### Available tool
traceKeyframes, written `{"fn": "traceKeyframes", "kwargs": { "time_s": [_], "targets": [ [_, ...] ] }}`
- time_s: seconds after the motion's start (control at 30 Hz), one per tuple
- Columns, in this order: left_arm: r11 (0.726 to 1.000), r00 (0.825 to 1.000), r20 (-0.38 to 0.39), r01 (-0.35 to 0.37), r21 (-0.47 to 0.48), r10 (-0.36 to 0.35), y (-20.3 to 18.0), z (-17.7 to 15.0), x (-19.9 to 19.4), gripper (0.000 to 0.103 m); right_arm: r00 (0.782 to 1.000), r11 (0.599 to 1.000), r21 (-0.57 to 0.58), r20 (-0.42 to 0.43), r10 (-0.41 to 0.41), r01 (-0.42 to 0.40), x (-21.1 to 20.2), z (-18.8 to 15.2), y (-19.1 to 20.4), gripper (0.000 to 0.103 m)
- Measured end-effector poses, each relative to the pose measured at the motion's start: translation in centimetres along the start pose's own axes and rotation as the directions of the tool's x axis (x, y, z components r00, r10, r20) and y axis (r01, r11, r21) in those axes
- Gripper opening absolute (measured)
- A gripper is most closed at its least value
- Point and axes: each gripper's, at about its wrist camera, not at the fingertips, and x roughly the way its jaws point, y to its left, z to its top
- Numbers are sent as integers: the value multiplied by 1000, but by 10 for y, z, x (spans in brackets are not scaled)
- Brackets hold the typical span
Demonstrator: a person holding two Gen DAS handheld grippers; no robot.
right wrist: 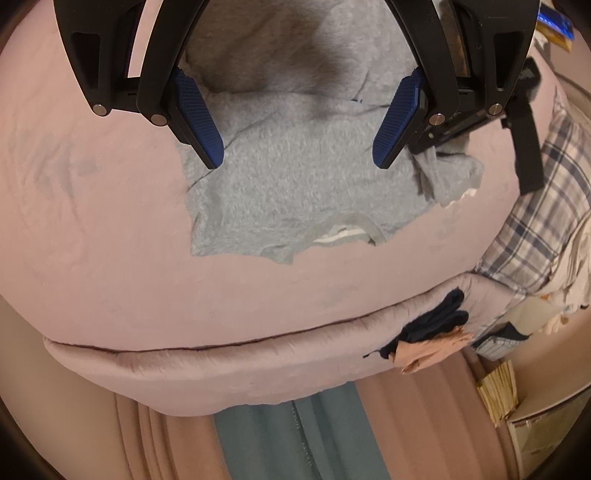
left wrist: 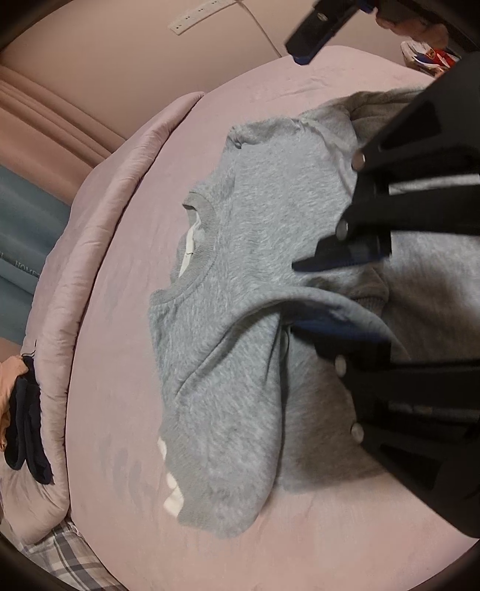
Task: Fold small clothes
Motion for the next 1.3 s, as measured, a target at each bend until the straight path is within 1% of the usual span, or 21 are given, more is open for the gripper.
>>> {"fn": "traceKeyframes", "kwargs": {
  "time_s": [0.03,0.07,0.1,0.13,0.17,0.2,0.3,0.33,0.4,0.47,0.5,0.6,0.73,0.83,0.87,0.93,0.97,1.1,1.17,1.23,1.3],
  "targets": [
    [1000,1000,4,0,-8,0,1,2,-5,47,1000,1000,-7,0,-4,4,-1,-1,2,83],
    [1000,1000,10,-2,-15,3,1,4,-11,53,1000,1000,-10,0,-8,8,-2,-1,4,83],
    [1000,1000,20,-3,-22,4,2,6,-17,63,1000,1000,-12,-1,-9,9,-3,-1,5,83],
    [1000,999,37,-4,-29,6,3,10,-27,70,1000,1000,-13,-2,-7,7,-4,0,7,83],
    [1000,999,42,-5,-30,6,3,11,-33,73,1000,1000,-11,-2,-4,4,-5,0,9,83],
    [999,999,45,-3,-31,4,5,15,-42,81,1000,1000,-15,-4,0,0,-6,1,12,83],
    [999,997,77,14,-53,-10,14,25,-70,85,1000,999,-42,-9,6,-7,-9,5,24,83],
    [998,996,92,15,-63,-9,19,28,-78,89,1000,999,-53,-8,5,-5,-11,7,29,83],
    [994,989,148,15,-107,1,37,34,-102,95,1000,997,-78,-7,6,-6,-14,10,40,83],
    [986,979,202,17,-168,18,59,38,-120,95,1000,994,-111,-11,16,-17,-14,15,55,83],
    [982,977,211,13,-191,28,67,40,-123,95,1000,991,-129,-18,23,-25,-14,17,63,83],
    [966,974,208,-29,-258,85,99,41,-134,94,997,979,-196,-56,49,-59,-4,22,89,83],
    [952,965,200,-106,-287,168,120,37,-139,94,987,953,-282,-149,68,-108,24,23,129,83],
    [948,967,185,-113,-299,174,131,33,-138,92,959,934,-305,-261,108,-188,53,25,154,83],
    [946,968,181,-112,-304,173,133,32,-137,92,945,929,-300,-304,122,-216,65,27,161,83],
    [939,971,166,-112,-326,173,141,30,-134,90,924,928,-287,-360,125,-238,84,29,173,83],
    [935,973,157,-109,-336,169,145,28,-133,90,918,928,-288,-379,116,-236,94,31,179,83],
    [927,978,138,-98,-363,158,154,28,-128,87,910,928,-313,-410,61,-203,135,36,198,83],
    [924,978,137,-94,-371,154,156,29,-128,87,905,931,-307,-423,52,-197,150,38,204,83],
    [923,979,133,-92,-374,152,158,29,-127,86,909,926,-314,-413,64,-208,164,39,207,83],
    [923,979,129,-97,-373,155,158,29,-126,86,911,925,-324,-410,50,-197,173,38,210,83]
  ]
}}
